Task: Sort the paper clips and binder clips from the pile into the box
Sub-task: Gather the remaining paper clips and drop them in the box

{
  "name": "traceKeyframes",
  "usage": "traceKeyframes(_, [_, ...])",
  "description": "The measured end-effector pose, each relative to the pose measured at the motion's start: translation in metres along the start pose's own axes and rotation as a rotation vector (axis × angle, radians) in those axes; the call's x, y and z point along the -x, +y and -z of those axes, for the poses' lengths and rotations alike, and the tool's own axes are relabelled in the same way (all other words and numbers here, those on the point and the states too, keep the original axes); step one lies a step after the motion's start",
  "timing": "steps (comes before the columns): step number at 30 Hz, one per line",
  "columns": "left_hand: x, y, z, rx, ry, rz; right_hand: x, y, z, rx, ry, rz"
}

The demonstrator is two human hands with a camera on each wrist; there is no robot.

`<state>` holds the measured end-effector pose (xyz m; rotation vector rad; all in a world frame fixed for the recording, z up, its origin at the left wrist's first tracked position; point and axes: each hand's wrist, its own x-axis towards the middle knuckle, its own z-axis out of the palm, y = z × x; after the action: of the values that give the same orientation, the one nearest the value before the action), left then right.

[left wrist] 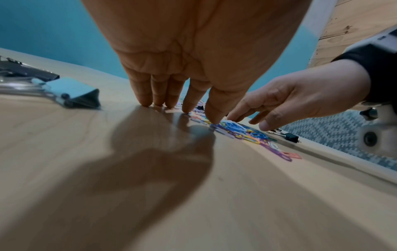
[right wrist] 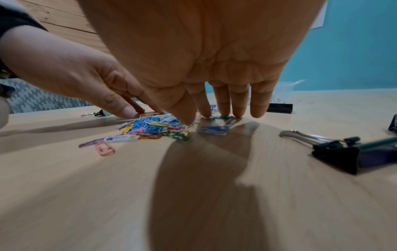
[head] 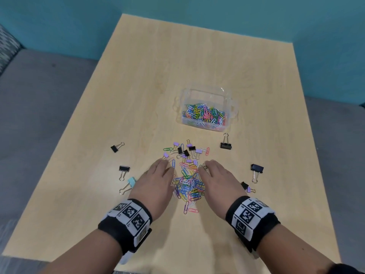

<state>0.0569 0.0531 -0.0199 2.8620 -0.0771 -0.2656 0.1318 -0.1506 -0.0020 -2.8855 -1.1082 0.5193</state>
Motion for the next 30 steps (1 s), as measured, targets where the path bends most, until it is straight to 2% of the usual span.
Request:
traceKeyframes(7, [0.005, 0.000, -0.001, -0.006, 0.006, 0.010, 0.003, -0.006, 0.005, 0.002, 0.028, -0.018])
traceKeyframes(16, [0.012, 0.001, -0.002, -0.003, -0.010, 0.027, 0.006, -0.007, 0.002, 0.038, -0.012, -0.045])
traceKeyframes(23, [0.004, 0.013, -0.002, -0.010, 0.012, -0.029, -0.011, -0.001, 0.014, -0.043, 0.035, -0.038])
traceKeyframes(27, [-0.006, 0.020, -0.005, -0.041, -0.015, -0.074, -0.019, 0.008, 0.019, -0.049, -0.066, -0.042])
traceKeyframes(30, [-0.008, 0.024, -0.005, -0.042, -0.012, -0.077, -0.011, 0.008, 0.015, -0.052, -0.050, -0.023])
